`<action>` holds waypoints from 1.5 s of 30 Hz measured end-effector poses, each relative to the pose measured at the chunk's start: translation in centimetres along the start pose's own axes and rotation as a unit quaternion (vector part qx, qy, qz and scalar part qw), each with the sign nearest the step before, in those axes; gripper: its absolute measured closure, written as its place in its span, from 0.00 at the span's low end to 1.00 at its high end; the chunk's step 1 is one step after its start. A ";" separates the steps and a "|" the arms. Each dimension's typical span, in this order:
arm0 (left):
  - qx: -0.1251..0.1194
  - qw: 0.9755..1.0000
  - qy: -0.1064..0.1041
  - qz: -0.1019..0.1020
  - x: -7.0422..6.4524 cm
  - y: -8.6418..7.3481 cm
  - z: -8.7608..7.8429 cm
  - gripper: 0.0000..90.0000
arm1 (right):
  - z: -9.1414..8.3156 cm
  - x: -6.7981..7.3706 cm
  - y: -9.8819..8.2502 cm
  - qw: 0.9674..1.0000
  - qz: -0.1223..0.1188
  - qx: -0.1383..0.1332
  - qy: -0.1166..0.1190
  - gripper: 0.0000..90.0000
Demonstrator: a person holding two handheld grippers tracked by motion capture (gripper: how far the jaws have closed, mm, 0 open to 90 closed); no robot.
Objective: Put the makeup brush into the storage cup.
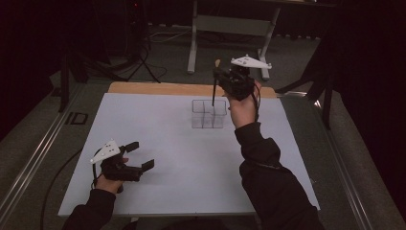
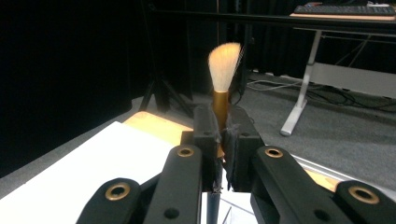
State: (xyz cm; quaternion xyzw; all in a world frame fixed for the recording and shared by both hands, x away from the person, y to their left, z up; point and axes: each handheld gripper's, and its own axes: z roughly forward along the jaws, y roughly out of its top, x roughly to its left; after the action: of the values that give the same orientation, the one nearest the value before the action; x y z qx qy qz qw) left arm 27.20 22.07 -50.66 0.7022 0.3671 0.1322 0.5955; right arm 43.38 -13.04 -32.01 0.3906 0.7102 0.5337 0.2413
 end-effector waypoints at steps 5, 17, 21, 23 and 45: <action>0.000 1.000 0.000 -0.003 0.1 -0.1 0.0 0.00 | 0.8 -0.3 0.4 1.000 -0.005 -0.001 -0.008 0.94; 0.001 1.000 -0.004 -0.004 0.0 -0.3 0.0 0.00 | 2.7 -1.1 0.4 1.000 -0.004 0.003 -0.016 0.94; 0.000 1.000 -0.006 0.000 -0.1 -0.3 0.0 0.00 | 3.0 -1.4 0.4 1.000 -0.010 -0.002 -0.019 0.94; 0.003 1.000 -0.005 0.003 -0.2 -0.3 0.1 0.00 | 3.2 -1.5 0.4 1.000 -0.011 -0.002 -0.021 0.94; 0.000 1.000 -0.010 0.003 -0.2 -0.3 0.0 0.00 | 6.3 -2.6 -1.3 1.000 0.000 0.013 -0.029 0.94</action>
State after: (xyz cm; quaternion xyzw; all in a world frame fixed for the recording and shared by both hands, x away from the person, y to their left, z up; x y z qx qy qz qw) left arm 26.97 21.97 -50.87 0.7043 0.3592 0.1266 0.5991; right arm 49.31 -11.75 -35.42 0.4086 0.7098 0.5131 0.2568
